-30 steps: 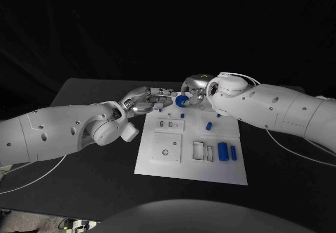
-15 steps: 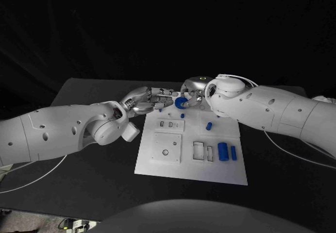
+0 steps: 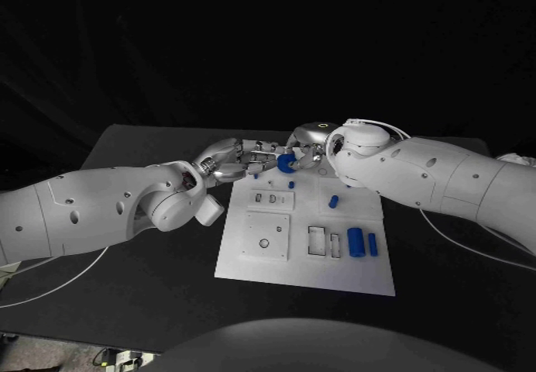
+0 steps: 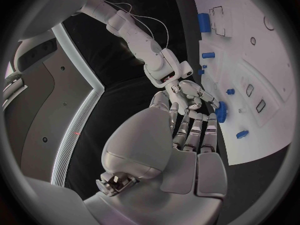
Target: Assemble the parts on the task board
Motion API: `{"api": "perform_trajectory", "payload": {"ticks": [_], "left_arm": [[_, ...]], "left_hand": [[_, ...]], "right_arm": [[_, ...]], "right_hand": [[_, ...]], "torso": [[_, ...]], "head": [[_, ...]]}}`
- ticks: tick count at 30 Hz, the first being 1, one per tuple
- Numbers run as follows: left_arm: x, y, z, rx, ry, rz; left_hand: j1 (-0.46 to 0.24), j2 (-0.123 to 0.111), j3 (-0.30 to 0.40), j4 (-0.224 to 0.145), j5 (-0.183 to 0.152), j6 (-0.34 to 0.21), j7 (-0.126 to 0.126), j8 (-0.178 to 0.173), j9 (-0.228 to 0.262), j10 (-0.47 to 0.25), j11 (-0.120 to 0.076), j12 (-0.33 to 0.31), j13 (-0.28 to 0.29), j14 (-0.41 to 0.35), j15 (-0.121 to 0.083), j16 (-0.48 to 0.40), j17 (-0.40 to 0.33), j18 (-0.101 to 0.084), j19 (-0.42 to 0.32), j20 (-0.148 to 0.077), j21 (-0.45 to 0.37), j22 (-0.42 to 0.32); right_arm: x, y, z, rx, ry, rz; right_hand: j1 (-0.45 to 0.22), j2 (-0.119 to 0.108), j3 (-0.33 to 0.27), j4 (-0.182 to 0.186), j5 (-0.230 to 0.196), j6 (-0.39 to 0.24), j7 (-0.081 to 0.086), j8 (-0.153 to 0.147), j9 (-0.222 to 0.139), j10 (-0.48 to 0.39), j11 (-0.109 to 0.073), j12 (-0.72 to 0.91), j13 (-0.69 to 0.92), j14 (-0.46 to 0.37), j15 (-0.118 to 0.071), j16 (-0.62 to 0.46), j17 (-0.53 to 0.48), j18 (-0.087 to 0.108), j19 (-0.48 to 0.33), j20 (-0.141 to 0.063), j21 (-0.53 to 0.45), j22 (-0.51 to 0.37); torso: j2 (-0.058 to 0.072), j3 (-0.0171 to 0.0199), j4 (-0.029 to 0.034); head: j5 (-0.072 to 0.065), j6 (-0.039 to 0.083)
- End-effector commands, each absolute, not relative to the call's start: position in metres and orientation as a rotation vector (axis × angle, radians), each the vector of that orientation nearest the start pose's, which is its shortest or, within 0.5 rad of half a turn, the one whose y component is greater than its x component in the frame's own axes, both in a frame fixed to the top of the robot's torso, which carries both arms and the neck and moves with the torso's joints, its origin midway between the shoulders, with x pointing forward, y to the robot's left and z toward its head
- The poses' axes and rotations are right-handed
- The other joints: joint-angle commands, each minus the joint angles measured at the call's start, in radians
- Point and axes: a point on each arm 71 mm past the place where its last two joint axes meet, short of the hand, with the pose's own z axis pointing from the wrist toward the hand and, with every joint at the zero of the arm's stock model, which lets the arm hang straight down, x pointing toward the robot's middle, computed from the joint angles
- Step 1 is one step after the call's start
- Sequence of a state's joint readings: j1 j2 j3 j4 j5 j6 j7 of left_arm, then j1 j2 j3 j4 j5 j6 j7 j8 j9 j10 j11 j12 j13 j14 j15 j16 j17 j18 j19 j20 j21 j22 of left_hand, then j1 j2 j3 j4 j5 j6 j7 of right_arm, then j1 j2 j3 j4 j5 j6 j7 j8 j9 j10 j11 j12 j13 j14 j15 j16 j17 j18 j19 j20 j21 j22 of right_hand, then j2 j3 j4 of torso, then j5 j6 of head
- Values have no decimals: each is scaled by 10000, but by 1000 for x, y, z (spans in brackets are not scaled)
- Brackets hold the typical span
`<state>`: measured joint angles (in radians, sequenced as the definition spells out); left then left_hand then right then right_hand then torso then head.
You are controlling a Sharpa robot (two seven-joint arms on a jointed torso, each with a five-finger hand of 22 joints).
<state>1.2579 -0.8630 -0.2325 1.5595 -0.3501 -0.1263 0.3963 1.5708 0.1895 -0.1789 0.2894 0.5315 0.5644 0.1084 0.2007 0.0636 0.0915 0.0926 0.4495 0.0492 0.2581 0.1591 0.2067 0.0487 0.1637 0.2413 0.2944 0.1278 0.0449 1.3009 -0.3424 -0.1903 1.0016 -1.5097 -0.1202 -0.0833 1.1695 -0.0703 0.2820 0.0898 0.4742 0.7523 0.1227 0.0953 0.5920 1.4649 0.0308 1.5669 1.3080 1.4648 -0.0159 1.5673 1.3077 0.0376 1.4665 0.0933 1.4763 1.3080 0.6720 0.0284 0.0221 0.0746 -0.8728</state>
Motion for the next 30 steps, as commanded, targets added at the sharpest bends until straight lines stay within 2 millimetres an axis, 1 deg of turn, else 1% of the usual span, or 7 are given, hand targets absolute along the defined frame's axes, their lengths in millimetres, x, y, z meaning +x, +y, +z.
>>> {"api": "perform_trajectory", "payload": {"ticks": [1, 8, 15, 20, 25, 26, 30], "left_arm": [[455, 192, -213, -6485, 17737, -15684], [455, 191, -213, -6565, 17722, -15704], [456, 191, -213, -6602, 17699, -15706], [456, 193, -213, -6606, 17657, -15686], [456, 195, -213, -6593, 17579, -15655], [456, 196, -213, -6600, 17566, -15641], [456, 198, -213, -6618, 17506, -15615]], "left_hand": [[61, -16, -7, -3, 27, 34, 33, 34, -5, 74, -13, 39, 15, 79, 19, 34, 11, 70, 69, -20, 52, 8], [61, -16, -7, -3, 27, 34, 33, 34, -5, 74, -13, 39, 15, 79, 19, 34, 11, 70, 69, -20, 52, 8], [60, -19, -10, -4, 28, 34, 41, 35, -5, 78, -4, 37, 14, 86, 27, 40, 12, 67, 71, -18, 52, 9], [60, -19, -10, -4, 28, 35, 41, 35, -5, 79, -3, 39, 15, 87, 28, 41, 12, 66, 72, -18, 53, 9], [62, -21, -11, -7, 32, 42, 50, 38, -5, 85, 6, 51, 16, 100, 37, 52, 14, 63, 85, -15, 60, 11], [63, -21, -11, -8, 33, 42, 52, 39, -4, 87, 9, 54, 16, 105, 40, 56, 15, 62, 89, -14, 62, 12], [67, -22, -10, -11, 39, 48, 59, 42, -4, 91, 16, 58, 16, 106, 49, 57, 15, 59, 88, -13, 61, 12]], "right_arm": [[557, -82, -212, -4584, 18190, 4899], [557, -83, -213, -4538, 18224, 4918], [558, -87, -211, -4367, 17830, 5162], [557, -97, -206, -4042, 17177, 5606], [552, -126, -198, -3387, 16436, 6219], [551, -133, -196, -3211, 16275, 6365], [545, -161, -185, -2521, 15821, 6844]], "right_hand": [[-71, -22, 79, -1, -67, -94, 11, -178, -205, 1059, 93, 39, 2628, 1060, 61, 35, 2631, -77, 143, 81, -65, 2233], [-99, 1, 44, -6, -440, -208, 23, -334, -631, 1059, 114, 39, 2628, 1060, 82, 35, 2631, -68, 116, 106, -94, 2222], [-165, 58, -145, 18, -1465, -180, 22, -313, -1077, 1059, 113, 39, 2628, 1060, 84, 35, 2631, -69, 121, 115, -91, 2224], [-139, 113, -162, 16, -1500, -54, -5, -268, -1144, 1059, 96, 39, 2628, 1060, 77, 35, 2631, -79, 156, 111, -54, 2238], [32, 150, -153, -73, -1461, 203, -63, -204, -1223, 1059, 47, 39, 2628, 1060, 39, 35, 2631, -88, 192, 85, -16, 2252], [57, 137, -197, -73, -1687, 267, -80, -199, -1253, 1059, 33, 39, 2628, 1060, 21, 35, 2631, -98, 224, 70, 20, 2266], [80, 134, -317, -10, -2090, 379, -171, -196, -1306, 1059, -35, 39, 2628, 1060, -28, 35, 2631, -129, 318, 29, 126, 2306]], "torso": [[0, 1, 7], [-4, 6, 3], [-15, 13, -17], [-25, 9, -36], [-32, -5, -54], [-29, -9, -65], [-42, -21, -151]], "head": [[-18, 2], [4, 2], [62, 2], [75, 2], [130, 2], [153, 2], [264, 2]]}}
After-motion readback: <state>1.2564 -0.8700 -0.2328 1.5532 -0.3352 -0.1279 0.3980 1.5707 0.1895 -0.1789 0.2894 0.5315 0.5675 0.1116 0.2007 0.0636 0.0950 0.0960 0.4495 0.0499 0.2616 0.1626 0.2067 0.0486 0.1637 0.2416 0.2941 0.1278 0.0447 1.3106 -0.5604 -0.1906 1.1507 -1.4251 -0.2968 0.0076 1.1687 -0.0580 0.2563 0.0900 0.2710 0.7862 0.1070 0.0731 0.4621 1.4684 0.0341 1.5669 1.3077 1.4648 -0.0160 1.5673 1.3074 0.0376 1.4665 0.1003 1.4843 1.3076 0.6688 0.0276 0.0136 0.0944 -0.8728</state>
